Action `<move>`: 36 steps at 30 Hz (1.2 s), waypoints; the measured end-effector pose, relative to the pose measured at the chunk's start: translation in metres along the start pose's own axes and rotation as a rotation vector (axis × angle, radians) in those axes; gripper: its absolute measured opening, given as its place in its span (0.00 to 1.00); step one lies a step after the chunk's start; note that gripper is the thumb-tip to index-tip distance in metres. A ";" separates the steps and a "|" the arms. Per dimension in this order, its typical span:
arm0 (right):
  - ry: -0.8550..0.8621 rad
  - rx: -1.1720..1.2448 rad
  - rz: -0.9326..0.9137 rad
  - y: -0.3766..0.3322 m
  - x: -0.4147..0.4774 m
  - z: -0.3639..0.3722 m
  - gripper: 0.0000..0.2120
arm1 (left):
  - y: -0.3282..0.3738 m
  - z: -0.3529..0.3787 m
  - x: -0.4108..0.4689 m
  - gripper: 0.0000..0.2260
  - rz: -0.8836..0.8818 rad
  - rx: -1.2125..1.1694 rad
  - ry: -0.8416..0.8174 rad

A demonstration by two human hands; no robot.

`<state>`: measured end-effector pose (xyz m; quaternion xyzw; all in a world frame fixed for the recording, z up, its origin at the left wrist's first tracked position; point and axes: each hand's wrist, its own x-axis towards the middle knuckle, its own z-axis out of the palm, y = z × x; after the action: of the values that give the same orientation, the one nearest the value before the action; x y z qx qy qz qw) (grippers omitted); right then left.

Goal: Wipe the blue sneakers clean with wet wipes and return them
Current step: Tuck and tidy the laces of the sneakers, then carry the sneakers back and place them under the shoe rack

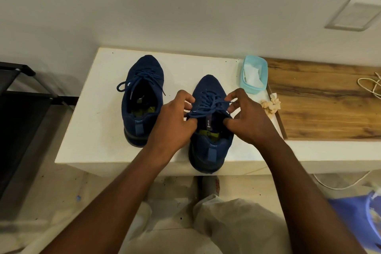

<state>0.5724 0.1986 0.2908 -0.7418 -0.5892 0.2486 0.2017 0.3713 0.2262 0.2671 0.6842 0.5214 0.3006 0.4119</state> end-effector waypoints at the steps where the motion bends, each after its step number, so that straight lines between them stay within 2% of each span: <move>1: 0.008 0.011 0.024 0.003 0.000 0.000 0.22 | 0.000 0.000 0.000 0.15 -0.009 -0.020 0.004; 7: 0.023 0.112 0.152 0.007 0.000 0.003 0.16 | -0.002 -0.001 0.003 0.13 0.009 -0.021 0.057; 12: 0.126 0.123 0.172 0.014 0.000 0.008 0.14 | -0.008 0.009 0.001 0.12 0.047 0.023 0.070; 15: 0.061 0.149 0.270 0.009 -0.001 0.003 0.25 | -0.009 0.006 0.002 0.15 -0.019 -0.018 0.041; 17: 0.013 0.076 0.263 0.000 -0.004 -0.001 0.32 | -0.005 0.000 0.003 0.18 -0.027 0.014 0.037; 19: 0.067 -0.015 0.167 -0.012 -0.009 -0.007 0.31 | 0.003 -0.009 0.000 0.16 0.023 0.079 0.070; 21: 0.125 -0.043 0.065 -0.025 -0.017 -0.014 0.26 | 0.010 -0.022 -0.006 0.13 0.072 0.152 0.122; 24: 0.103 -0.113 0.019 -0.042 -0.028 -0.016 0.25 | 0.015 -0.043 -0.018 0.12 0.132 0.325 0.198; 27: 0.033 -0.257 0.049 -0.052 -0.047 -0.002 0.26 | 0.014 -0.055 -0.032 0.24 0.071 0.668 0.120; 29: 0.043 -0.313 -0.046 -0.061 -0.067 0.014 0.26 | 0.009 -0.059 -0.044 0.34 -0.010 0.893 -0.015; 31: 0.039 -0.397 -0.158 -0.069 -0.084 0.031 0.30 | 0.001 -0.060 -0.054 0.38 -0.025 0.979 -0.078; 33: 0.005 -0.496 -0.138 -0.072 -0.094 0.046 0.33 | -0.003 -0.062 -0.058 0.37 0.008 0.989 -0.052; 36: 0.062 -0.553 -0.080 -0.067 -0.095 0.058 0.28 | -0.006 -0.068 -0.051 0.28 0.011 0.985 0.025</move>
<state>0.4680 0.1212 0.2963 -0.7520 -0.6571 0.0470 0.0192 0.2974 0.1949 0.2948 0.7966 0.6030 0.0289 0.0317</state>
